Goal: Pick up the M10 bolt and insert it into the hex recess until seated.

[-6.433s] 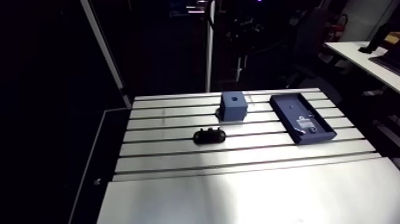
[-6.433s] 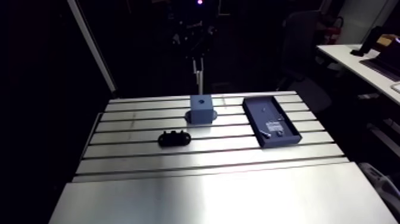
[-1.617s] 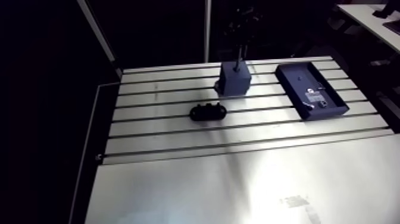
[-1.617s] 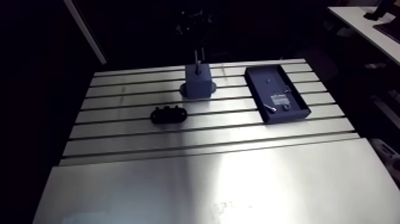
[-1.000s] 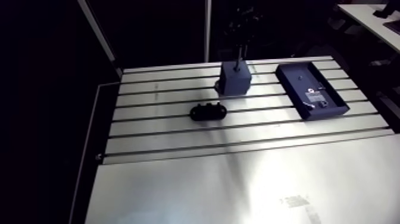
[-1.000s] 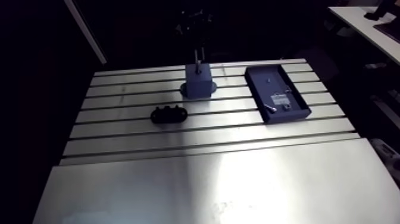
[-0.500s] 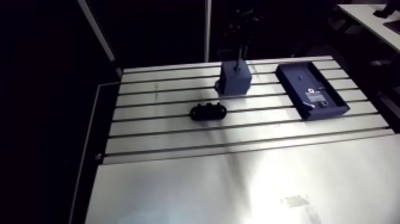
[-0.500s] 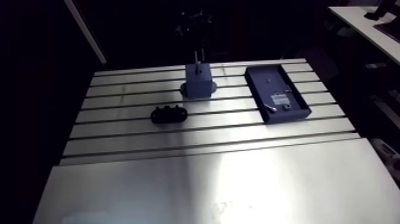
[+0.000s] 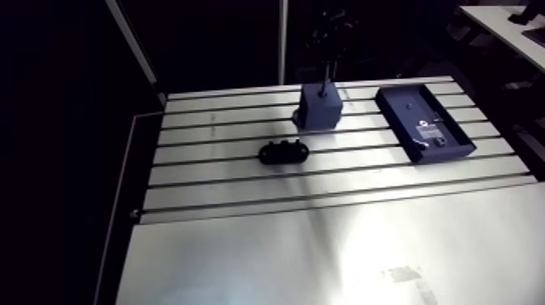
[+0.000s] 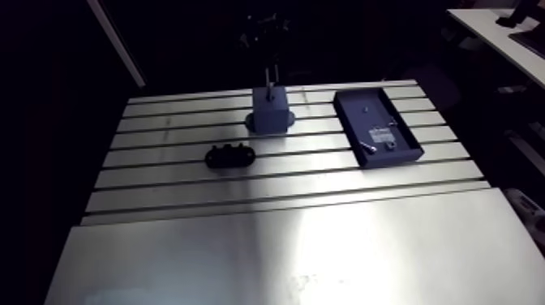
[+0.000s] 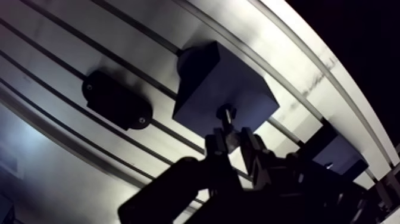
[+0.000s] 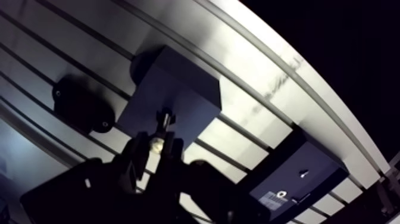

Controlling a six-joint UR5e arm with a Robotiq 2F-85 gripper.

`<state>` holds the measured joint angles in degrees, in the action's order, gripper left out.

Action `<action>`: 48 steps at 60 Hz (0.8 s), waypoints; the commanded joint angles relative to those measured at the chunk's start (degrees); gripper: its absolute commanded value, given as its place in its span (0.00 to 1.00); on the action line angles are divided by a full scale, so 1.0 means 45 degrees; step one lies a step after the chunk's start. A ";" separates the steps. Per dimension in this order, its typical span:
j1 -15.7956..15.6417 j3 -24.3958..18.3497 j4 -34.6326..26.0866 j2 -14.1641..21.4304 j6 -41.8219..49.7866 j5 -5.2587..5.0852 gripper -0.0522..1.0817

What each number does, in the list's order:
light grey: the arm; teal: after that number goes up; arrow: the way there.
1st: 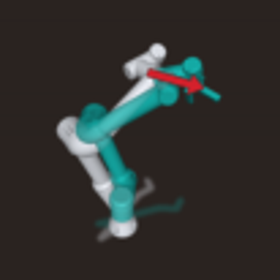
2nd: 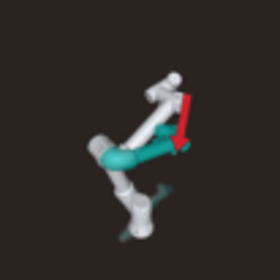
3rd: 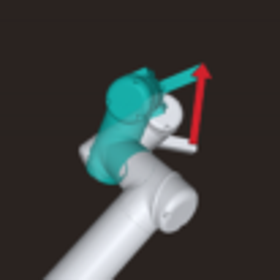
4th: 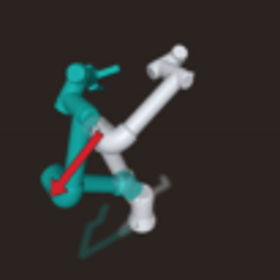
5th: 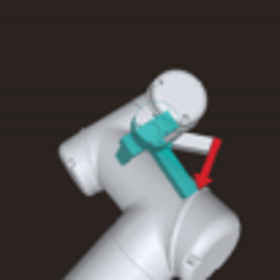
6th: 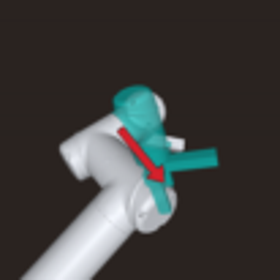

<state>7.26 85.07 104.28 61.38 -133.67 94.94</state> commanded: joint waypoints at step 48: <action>-0.0012 0.0033 0.0000 -0.0019 0.0025 0.0005 0.79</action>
<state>7.21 85.29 104.31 61.30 -133.56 94.97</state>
